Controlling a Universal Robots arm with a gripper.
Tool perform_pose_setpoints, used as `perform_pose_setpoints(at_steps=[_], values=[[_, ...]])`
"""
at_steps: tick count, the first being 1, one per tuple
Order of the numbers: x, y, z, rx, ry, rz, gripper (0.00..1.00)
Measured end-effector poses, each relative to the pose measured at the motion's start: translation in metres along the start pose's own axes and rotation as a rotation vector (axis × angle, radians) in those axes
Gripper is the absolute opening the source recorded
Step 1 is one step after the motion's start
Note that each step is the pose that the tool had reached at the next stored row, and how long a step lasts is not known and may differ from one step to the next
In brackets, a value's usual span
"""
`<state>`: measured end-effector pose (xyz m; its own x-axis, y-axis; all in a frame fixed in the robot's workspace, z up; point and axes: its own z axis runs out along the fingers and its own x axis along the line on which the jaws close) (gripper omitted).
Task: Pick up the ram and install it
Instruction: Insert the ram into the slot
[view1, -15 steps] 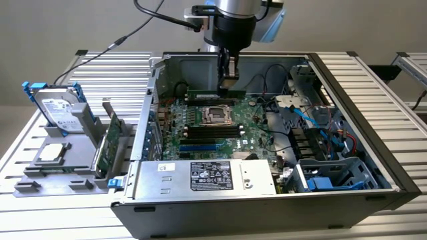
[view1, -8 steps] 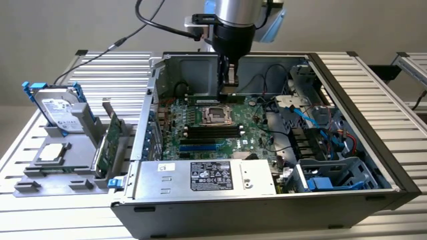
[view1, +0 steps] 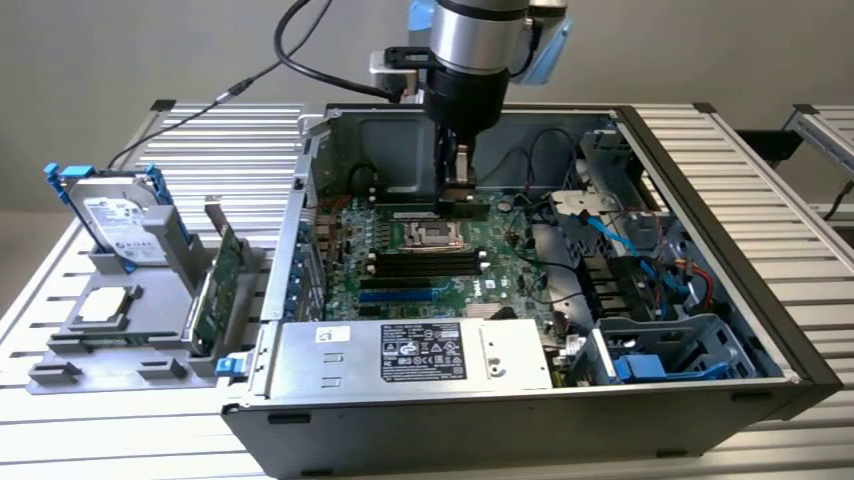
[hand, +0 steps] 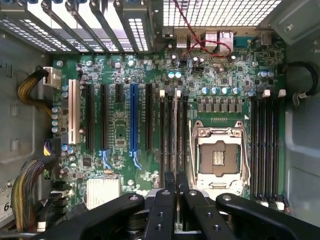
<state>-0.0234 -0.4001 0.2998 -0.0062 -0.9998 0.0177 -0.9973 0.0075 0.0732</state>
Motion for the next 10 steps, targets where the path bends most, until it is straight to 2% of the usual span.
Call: perform_pose_setpoints(at_steps=[10], values=[[0.004, -0.0014, 0.0184, 0.0, -0.0001, 0.0, 0.13]])
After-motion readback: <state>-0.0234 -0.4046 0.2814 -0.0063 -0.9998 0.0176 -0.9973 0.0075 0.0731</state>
